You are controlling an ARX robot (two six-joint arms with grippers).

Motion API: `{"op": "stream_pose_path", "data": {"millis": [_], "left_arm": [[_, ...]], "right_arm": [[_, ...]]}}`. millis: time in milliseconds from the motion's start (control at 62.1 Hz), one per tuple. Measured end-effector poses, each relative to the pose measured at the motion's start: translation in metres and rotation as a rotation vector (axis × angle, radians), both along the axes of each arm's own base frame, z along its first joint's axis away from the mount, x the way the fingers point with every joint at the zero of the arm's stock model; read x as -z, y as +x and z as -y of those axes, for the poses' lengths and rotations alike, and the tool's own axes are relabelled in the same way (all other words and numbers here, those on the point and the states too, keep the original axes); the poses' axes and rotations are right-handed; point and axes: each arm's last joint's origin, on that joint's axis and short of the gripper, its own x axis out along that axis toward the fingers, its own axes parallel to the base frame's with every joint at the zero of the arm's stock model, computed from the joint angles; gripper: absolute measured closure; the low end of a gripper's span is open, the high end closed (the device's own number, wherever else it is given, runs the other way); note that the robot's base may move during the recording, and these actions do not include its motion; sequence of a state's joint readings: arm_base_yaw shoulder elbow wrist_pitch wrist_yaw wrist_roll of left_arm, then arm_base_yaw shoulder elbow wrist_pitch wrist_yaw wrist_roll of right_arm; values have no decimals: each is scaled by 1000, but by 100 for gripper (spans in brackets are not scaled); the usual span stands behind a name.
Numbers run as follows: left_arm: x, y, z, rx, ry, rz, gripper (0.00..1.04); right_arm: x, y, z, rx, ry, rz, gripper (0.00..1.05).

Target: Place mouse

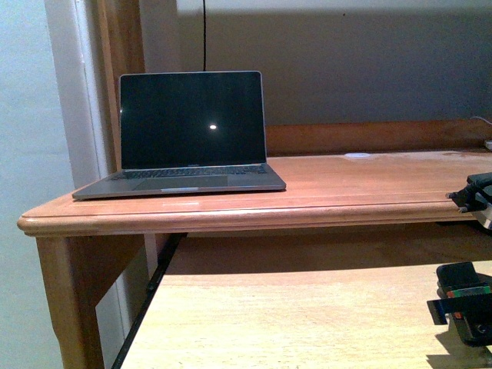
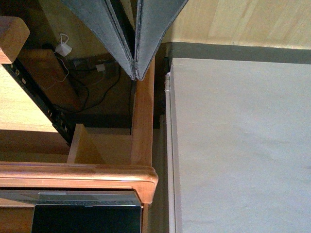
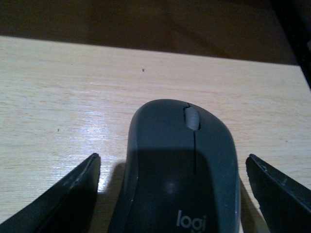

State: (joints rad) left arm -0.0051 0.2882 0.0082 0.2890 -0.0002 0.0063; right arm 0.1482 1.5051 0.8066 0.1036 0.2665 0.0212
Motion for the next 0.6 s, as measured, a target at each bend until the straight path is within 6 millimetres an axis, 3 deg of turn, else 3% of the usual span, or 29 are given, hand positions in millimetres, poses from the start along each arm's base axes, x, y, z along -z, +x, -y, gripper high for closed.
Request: {"op": "stream_pose_path", "data": {"millis": [64, 209, 274, 322, 419, 532, 596], "left_arm": [[0, -1, 0, 0, 0, 0, 102], [0, -4, 0, 0, 0, 1, 102], [0, -5, 0, 0, 0, 0, 102], [0, -6, 0, 0, 0, 0, 102], [2, -9, 0, -2, 0, -10, 102], [4, -17, 0, 0, 0, -11, 102], [3, -18, 0, -1, 0, -6, 102]], "right_arm": [[-4, -3, 4, 7, 35, -3, 48], [-21, -16, 15, 44, 89, 9, 49], [-38, -24, 18, 60, 119, 45, 49], [-63, -26, 15, 70, 143, 111, 49], [-115, -13, -12, 61, 152, 235, 49], [-136, 13, -47, 43, 151, 274, 49], [-144, 41, -74, 48, 142, 276, 49]]}}
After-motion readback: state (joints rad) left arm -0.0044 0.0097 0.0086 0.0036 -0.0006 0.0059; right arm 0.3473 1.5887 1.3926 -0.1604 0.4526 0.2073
